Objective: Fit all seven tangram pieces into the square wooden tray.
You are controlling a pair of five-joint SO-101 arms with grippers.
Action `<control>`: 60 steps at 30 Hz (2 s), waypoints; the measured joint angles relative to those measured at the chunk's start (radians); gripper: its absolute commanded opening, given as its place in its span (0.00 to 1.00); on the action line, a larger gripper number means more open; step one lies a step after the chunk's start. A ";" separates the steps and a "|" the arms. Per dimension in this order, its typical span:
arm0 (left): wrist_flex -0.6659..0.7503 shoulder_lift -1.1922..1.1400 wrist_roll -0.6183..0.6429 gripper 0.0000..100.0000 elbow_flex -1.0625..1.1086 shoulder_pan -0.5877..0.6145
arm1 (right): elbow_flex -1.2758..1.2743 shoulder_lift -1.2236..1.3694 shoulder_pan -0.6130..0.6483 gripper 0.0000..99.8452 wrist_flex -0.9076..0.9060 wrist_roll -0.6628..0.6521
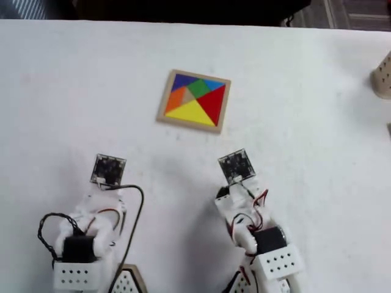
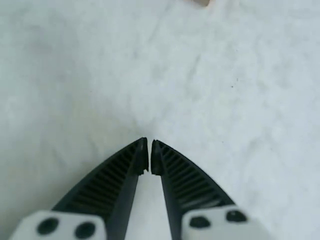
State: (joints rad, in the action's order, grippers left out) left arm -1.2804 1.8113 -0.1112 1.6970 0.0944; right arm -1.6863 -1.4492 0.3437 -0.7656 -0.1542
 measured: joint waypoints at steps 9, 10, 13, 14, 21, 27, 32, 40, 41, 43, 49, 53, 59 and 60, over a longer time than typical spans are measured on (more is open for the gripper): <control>0.000 0.000 0.000 0.02 0.000 0.000 | 0.000 -0.095 0.000 0.02 -0.147 0.000; 0.000 0.000 0.000 0.02 0.000 0.000 | 0.000 -0.106 0.000 0.02 -0.161 0.000; 0.000 0.000 0.000 0.02 0.000 0.000 | 0.000 -0.138 0.000 0.02 -0.206 0.000; 0.000 0.000 0.000 0.02 0.000 0.000 | 0.000 -0.149 0.000 0.02 -0.219 0.000; 0.000 0.000 0.000 0.02 0.000 0.000 | 0.000 -0.229 0.000 0.02 -0.330 0.000; 0.000 0.000 0.000 0.02 0.000 0.000 | 0.000 -0.292 0.000 0.02 -0.430 0.000; 0.000 0.000 0.000 0.02 0.000 0.000 | 0.000 -0.330 0.000 0.02 -0.489 -0.002; 0.000 0.000 0.000 0.02 0.000 0.000 | 0.000 -0.334 0.000 0.02 -0.496 -0.002; 0.000 0.000 0.000 0.02 0.000 0.000 | 0.000 -0.334 0.000 0.02 -0.496 -0.002; 0.000 0.000 0.000 0.02 0.000 0.000 | 0.000 -0.334 0.000 0.02 -0.496 -0.002; 0.000 0.000 0.000 0.02 0.000 0.000 | 0.000 -0.334 0.000 0.02 -0.496 -0.002; 0.000 0.000 0.000 0.02 0.000 0.000 | 0.000 -0.334 0.000 0.02 -0.496 -0.002; 0.000 0.000 0.000 0.02 0.000 0.000 | 0.000 -0.334 0.000 0.02 -0.496 -0.002; 0.000 0.000 0.000 0.02 0.000 0.000 | 0.000 -0.334 0.000 0.02 -0.496 -0.002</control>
State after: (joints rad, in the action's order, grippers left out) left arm -1.2804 1.8113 -0.1112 1.6970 0.0944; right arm -1.6863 -1.7837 0.3437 -1.2612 -0.1557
